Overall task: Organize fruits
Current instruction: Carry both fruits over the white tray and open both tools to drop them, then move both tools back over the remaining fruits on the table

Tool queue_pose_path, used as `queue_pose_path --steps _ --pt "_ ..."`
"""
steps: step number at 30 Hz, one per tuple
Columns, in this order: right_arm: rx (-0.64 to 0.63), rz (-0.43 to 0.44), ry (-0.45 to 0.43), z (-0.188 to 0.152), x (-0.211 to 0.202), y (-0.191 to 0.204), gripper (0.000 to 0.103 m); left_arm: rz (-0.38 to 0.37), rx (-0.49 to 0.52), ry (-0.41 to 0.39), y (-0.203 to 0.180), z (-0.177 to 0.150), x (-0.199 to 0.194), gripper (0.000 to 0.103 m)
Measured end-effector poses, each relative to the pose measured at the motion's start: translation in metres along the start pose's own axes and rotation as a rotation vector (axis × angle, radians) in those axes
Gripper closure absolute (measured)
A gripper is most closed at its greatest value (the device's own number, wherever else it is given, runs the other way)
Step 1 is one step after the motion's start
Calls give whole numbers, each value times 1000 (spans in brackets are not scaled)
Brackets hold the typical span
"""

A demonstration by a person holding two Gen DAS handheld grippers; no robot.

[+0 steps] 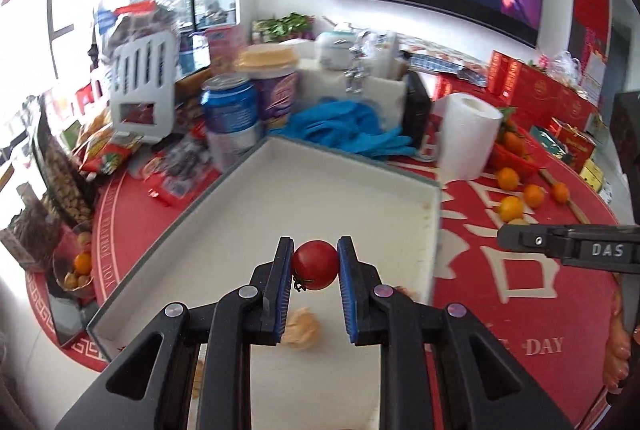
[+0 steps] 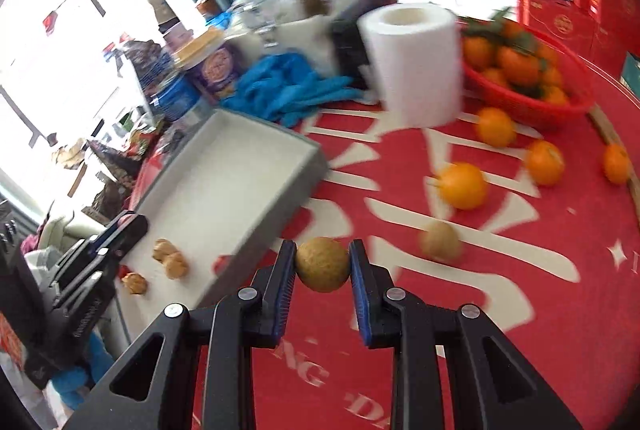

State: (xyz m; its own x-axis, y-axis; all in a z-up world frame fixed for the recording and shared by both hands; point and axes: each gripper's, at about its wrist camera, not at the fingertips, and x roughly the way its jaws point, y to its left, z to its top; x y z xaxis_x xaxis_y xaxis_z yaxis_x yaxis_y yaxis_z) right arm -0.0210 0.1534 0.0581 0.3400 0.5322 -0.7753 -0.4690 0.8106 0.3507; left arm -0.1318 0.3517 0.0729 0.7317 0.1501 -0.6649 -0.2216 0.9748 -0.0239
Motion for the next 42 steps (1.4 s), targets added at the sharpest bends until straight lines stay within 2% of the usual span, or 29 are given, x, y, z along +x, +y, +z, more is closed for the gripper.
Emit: queue_pose_path --steps 11,24,29,30,32,33,34,35,36,37,42 --pt "-97 50 18 19 34 63 75 36 -60 37 26 -6 17 79" --pt "-97 75 54 35 69 87 75 39 -145 80 37 -18 36 79" --pt "-100 79 73 35 79 91 75 58 -130 80 32 -18 36 78" --pt "-102 81 76 35 80 91 75 63 -131 79 32 -18 35 76" --pt "-100 90 85 36 81 91 75 65 -136 83 33 -18 34 59" --pt "-97 92 88 36 80 90 75 65 -140 83 34 -18 33 38" --pt "-95 92 86 36 78 90 68 71 -145 79 34 -18 31 23" --pt "-93 93 78 36 75 89 54 80 -149 60 35 -18 27 21" --pt "-89 94 61 37 70 87 13 90 -146 43 34 -17 23 21" --pt "-83 94 35 37 64 85 0 99 -136 33 32 -15 19 21" --pt "-48 73 -35 41 33 73 0 92 -102 31 23 -7 11 20"
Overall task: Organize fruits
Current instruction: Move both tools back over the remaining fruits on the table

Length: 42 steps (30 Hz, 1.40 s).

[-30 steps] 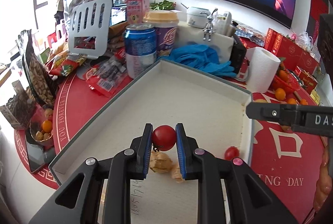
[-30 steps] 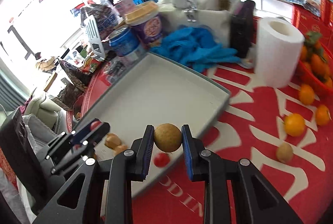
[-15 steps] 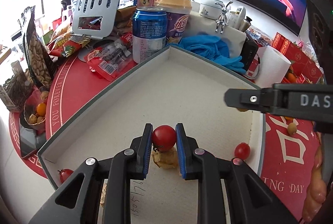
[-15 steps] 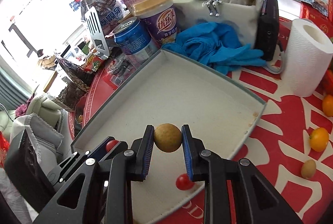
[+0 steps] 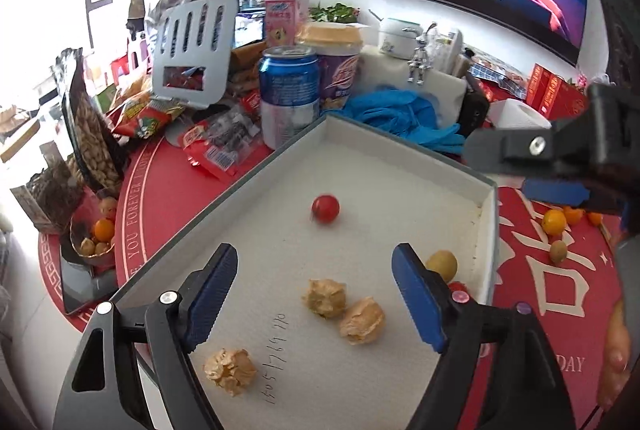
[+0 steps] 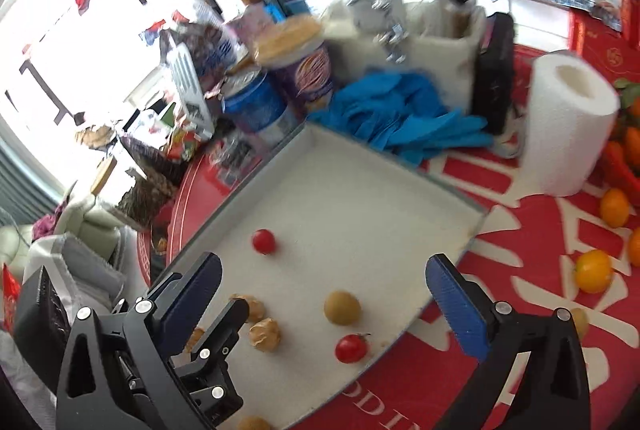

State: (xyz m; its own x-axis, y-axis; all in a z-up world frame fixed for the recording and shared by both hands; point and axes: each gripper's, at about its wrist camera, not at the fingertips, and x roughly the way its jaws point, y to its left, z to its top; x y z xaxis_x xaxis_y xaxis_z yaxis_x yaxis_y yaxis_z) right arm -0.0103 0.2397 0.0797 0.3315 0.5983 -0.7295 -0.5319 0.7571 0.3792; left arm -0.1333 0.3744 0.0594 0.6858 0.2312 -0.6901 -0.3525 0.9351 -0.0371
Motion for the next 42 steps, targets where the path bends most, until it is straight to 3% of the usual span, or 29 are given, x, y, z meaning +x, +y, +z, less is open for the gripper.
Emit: queue_pose_path --steps 4,16,24,27,33,36,42 --pt "45 -7 -45 -1 -24 -19 0 -33 31 5 -16 2 -9 20" --pt "203 -88 -67 -30 -66 -101 0 -117 229 -29 -89 -3 -40 20" --pt "289 -215 -55 -72 -94 -164 0 -195 394 18 -155 -32 -36 20" --pt "287 -334 -45 -95 -104 -184 0 -211 428 59 -172 -42 -26 20" --pt "244 -496 -19 -121 -110 -208 0 -216 442 141 -189 -50 3 20" --pt "217 -540 -21 -126 -111 -217 0 -195 436 178 -194 -52 19 20" --pt "174 -595 -21 -117 -103 -221 0 -206 376 171 -195 -42 38 16"
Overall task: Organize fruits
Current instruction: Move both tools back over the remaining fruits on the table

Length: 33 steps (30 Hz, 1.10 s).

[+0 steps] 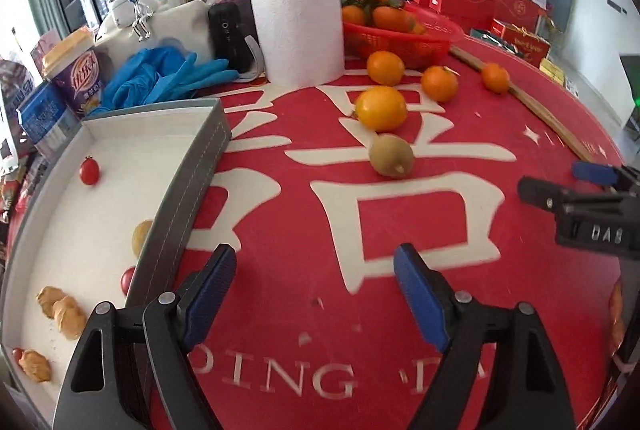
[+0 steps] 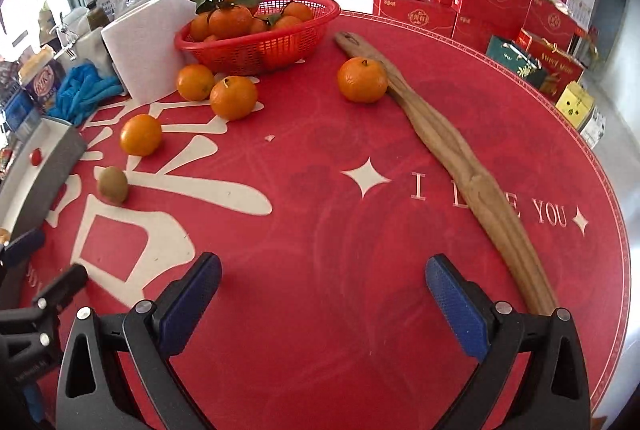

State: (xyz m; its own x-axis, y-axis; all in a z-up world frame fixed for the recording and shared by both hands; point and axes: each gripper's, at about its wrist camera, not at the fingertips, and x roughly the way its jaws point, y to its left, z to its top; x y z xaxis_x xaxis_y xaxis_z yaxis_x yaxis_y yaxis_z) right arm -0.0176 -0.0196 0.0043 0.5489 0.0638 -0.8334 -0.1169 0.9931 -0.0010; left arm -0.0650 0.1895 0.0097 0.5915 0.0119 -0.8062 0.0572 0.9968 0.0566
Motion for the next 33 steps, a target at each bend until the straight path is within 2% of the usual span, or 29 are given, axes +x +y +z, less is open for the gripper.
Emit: queue_pose_path --steps 1,3,8,28,33 --pt "-5 3 -2 2 2 2 0 9 -6 -2 2 2 3 8" --pt "-8 5 -5 8 7 4 0 38 -37 1 10 8 11 3" --pt "-14 11 -28 16 14 6 0 43 -60 11 12 17 18 1" --pt "-33 23 -33 16 16 12 0 44 -70 14 10 22 22 0" --pt "-35 25 -33 17 17 11 0 82 -54 3 5 23 20 0"
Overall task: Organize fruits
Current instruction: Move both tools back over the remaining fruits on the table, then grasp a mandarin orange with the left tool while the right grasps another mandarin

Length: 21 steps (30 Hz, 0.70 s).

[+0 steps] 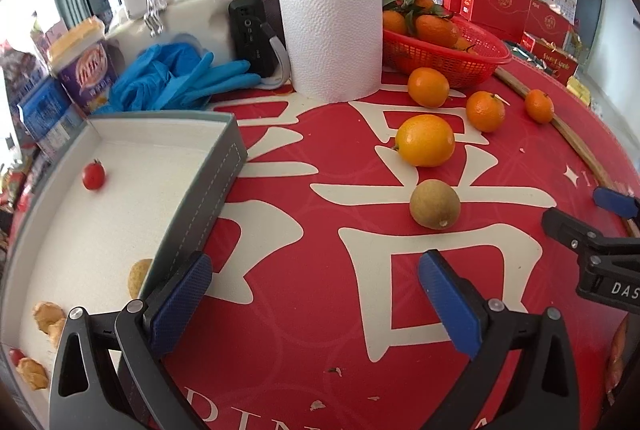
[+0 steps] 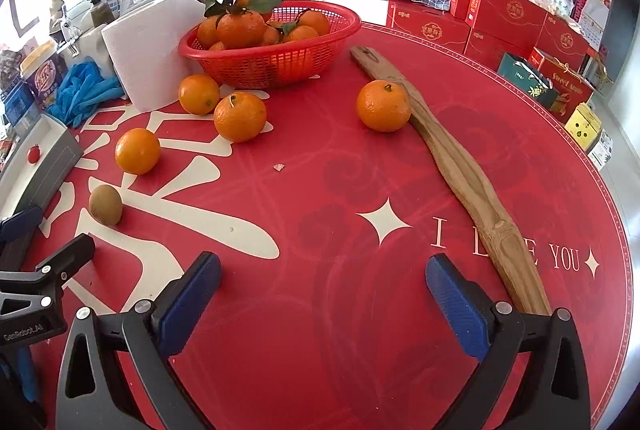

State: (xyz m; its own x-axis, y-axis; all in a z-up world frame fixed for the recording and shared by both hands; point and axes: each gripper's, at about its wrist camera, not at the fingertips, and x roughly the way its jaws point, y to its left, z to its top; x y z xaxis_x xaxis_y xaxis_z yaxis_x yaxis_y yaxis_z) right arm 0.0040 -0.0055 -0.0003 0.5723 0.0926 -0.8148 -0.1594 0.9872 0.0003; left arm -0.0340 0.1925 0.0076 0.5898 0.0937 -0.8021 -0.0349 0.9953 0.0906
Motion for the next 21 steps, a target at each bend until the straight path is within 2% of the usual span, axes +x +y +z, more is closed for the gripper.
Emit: queue_pose_path --steps 2,4,10,18,21 --pt "0 0 0 0 0 0 0 4 29 -9 -6 0 -3 1" --pt "0 0 0 0 0 0 0 -30 51 -1 -12 0 -4 3" --pt "3 -2 0 -2 -1 -3 0 -71 104 12 -31 8 -3 7" --pt "22 -12 4 -1 -1 -12 0 -117 109 39 -41 32 11 12" --pt "23 -12 5 -1 -1 -14 0 -125 109 48 -44 38 17 18"
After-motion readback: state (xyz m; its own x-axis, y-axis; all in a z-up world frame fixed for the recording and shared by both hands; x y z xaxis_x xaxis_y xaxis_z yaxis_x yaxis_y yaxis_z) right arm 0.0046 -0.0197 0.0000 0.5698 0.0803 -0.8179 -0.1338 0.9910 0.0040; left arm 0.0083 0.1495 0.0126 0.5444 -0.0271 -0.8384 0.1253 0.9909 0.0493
